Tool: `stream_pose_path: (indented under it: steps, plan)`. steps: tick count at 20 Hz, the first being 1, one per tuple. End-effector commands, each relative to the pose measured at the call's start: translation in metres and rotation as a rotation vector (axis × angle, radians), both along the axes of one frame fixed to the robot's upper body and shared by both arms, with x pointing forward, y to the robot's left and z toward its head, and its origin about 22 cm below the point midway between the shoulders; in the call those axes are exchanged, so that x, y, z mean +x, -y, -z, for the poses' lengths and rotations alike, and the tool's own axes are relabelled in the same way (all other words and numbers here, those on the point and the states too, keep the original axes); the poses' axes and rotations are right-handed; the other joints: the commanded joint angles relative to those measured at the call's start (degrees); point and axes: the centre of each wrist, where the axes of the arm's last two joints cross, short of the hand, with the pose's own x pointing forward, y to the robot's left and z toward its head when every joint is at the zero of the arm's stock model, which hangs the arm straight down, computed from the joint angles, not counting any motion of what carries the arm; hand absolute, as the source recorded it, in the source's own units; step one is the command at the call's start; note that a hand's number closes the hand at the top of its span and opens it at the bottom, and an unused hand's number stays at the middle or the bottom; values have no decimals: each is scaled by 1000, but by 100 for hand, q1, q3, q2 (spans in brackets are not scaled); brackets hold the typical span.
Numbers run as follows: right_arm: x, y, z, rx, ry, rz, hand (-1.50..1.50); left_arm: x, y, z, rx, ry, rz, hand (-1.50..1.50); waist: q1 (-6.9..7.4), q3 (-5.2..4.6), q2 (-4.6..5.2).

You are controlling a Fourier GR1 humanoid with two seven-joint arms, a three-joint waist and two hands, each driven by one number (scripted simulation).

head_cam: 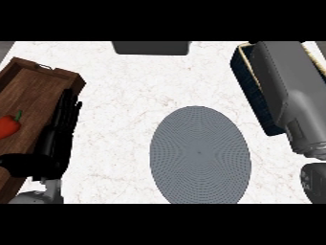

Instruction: Pick the squash from the placemat and place it in the basket

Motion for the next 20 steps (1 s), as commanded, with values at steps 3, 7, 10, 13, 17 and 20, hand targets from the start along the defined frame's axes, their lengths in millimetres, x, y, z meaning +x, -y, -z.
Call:
stream_pose_path:
  steps: [3, 7, 10, 13, 17, 20]
  plan:
    - [-5, -5, 16, 132, 73, 205, 150, 4, 6, 7, -4, 4, -2, 0, -72, 5, 4]
    - [-8, 12, 22, 144, 59, 234, 150, -4, -12, 7, -3, -6, 0, 0, -43, 4, -6]
    - [-13, 7, 36, 171, 98, 227, 150, -2, 7, 10, -4, 3, -7, 0, -70, 8, -2]
    - [-19, 13, 45, 177, 123, 283, 150, -3, -16, -2, 2, 12, -14, 0, -63, 2, -28]
    - [-26, 11, 61, 219, 82, 303, -150, -4, -17, 3, -2, -2, -20, 0, -77, 5, -21]
    - [-30, 7, 66, 191, 75, 280, -150, -3, -15, -4, -15, -9, 0, 0, -76, 8, -24]
